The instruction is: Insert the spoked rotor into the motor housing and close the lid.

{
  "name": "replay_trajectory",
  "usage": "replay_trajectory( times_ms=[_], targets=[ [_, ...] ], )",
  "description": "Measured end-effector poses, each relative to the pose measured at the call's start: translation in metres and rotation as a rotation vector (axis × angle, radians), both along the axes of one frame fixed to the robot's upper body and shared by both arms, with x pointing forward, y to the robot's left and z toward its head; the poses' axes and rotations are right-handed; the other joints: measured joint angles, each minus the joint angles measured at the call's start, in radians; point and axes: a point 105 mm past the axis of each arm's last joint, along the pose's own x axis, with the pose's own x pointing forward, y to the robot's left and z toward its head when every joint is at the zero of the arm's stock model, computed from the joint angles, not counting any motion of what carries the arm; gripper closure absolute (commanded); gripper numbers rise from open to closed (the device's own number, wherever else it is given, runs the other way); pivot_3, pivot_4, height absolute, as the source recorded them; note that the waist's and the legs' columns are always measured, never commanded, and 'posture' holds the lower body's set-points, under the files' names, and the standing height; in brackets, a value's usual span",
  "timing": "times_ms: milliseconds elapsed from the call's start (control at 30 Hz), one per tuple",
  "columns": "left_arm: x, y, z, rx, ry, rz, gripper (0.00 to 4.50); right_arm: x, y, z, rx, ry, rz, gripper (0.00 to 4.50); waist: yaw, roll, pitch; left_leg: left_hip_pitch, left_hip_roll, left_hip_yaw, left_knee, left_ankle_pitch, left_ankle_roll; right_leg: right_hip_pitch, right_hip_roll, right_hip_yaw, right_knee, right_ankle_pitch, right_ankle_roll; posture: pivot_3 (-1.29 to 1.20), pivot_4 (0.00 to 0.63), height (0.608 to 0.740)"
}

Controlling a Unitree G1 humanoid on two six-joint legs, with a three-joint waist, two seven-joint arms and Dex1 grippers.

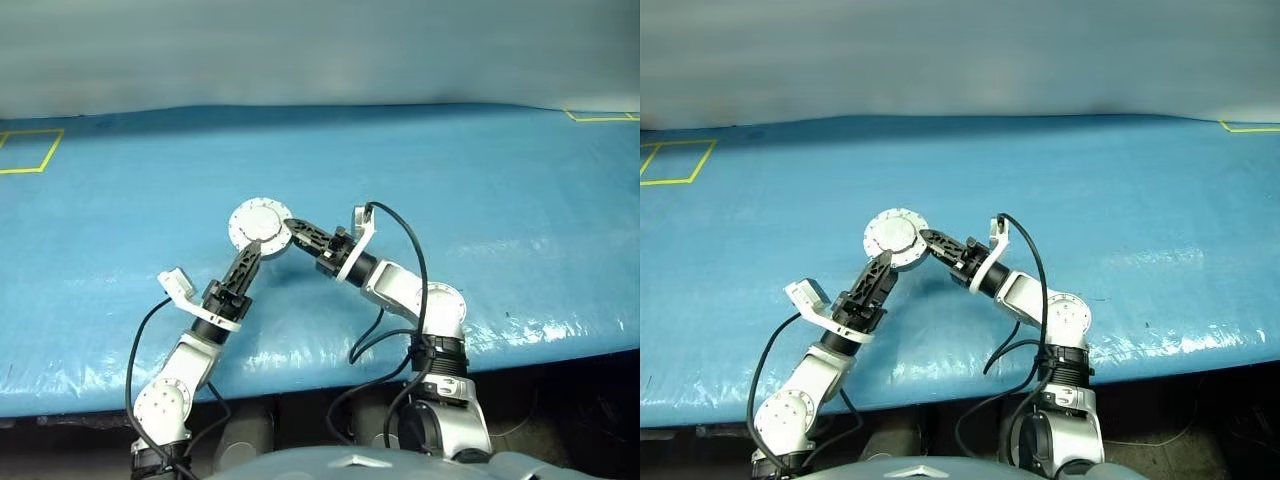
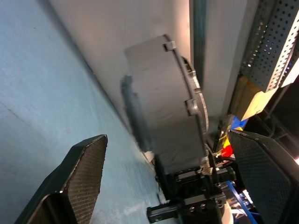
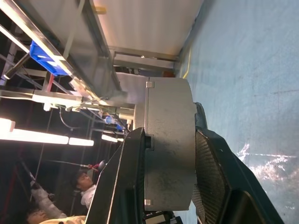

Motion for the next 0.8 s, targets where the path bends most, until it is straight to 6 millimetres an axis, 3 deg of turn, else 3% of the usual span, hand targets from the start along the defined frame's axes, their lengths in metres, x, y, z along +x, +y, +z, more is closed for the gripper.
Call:
replay_trajectory(
  times_ms=[300,533,800],
  targets=[
    [0.012,0.004,0.008,-0.001,-0.017,0.045,0.03,-0.019,0.009,-0.002,-0.040,-0.042,0.079,3.31,0.002,0.000,0.000,0.000,0.000,0.000,0.000,0.000,0.000,0.000,0.000,0.000,0.000,0.000,0.000,0.00,0.150,0.740],
    [0.014,0.004,0.007,-0.010,-0.022,0.080,1.70,-0.022,0.011,0.003,-0.041,-0.074,0.093,3.31,0.003,0.000,0.000,0.000,0.000,0.000,0.001,0.000,0.000,0.000,0.000,0.000,0.000,0.000,0.000,0.00,0.150,0.740],
    [0.013,0.007,-0.001,-0.016,0.022,0.109,1.71,-0.018,0.012,-0.004,-0.080,-0.075,0.076,3.31,0.003,0.000,0.000,0.000,0.000,0.000,0.001,0.000,0.000,0.001,0.000,0.000,0.000,0.000,0.001,0.00,0.150,0.740]
  ],
)
